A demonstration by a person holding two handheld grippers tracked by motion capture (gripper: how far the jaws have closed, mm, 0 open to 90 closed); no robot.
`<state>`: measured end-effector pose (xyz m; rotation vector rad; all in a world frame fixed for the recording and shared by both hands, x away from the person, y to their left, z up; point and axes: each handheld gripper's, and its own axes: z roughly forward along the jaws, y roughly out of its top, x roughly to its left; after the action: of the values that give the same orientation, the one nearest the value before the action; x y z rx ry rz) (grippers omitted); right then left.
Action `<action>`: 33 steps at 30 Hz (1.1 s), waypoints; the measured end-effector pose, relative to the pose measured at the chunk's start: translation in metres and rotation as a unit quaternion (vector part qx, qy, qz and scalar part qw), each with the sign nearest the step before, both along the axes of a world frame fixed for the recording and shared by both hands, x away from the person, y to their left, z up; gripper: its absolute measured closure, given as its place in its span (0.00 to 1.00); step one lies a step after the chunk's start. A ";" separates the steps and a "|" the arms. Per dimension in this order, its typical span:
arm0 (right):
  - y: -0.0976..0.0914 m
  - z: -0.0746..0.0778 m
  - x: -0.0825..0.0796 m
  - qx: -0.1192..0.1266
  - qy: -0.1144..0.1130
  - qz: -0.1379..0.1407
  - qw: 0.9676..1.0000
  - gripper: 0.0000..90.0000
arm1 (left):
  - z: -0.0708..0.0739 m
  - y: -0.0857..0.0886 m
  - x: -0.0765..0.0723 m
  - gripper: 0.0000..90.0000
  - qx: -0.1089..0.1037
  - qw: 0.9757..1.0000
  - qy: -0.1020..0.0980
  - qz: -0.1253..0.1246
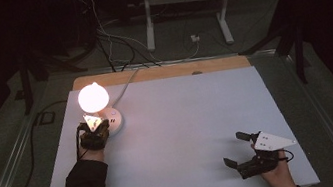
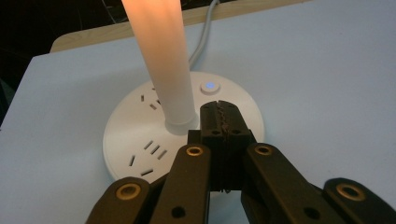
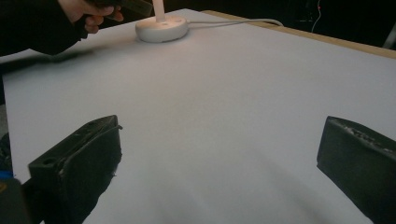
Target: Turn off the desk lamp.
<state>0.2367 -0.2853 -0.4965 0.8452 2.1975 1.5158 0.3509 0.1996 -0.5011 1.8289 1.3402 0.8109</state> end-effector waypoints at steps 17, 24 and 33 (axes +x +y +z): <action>0.000 0.000 0.000 0.001 0.001 0.001 1.000 0.00 | -0.008 0.000 0.003 1.00 0.005 1.000 0.016 -0.005; 0.000 0.000 0.000 0.000 0.002 0.000 1.000 0.00 | -0.011 0.000 0.004 1.00 0.005 1.000 0.021 -0.007; 0.000 0.000 0.000 0.000 0.002 0.000 1.000 0.00 | -0.012 0.001 0.004 1.00 0.007 1.000 0.021 -0.008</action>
<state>0.2369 -0.2850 -0.4969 0.8486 2.2014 1.5144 0.3554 0.2004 -0.5132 1.8742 1.3475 0.7788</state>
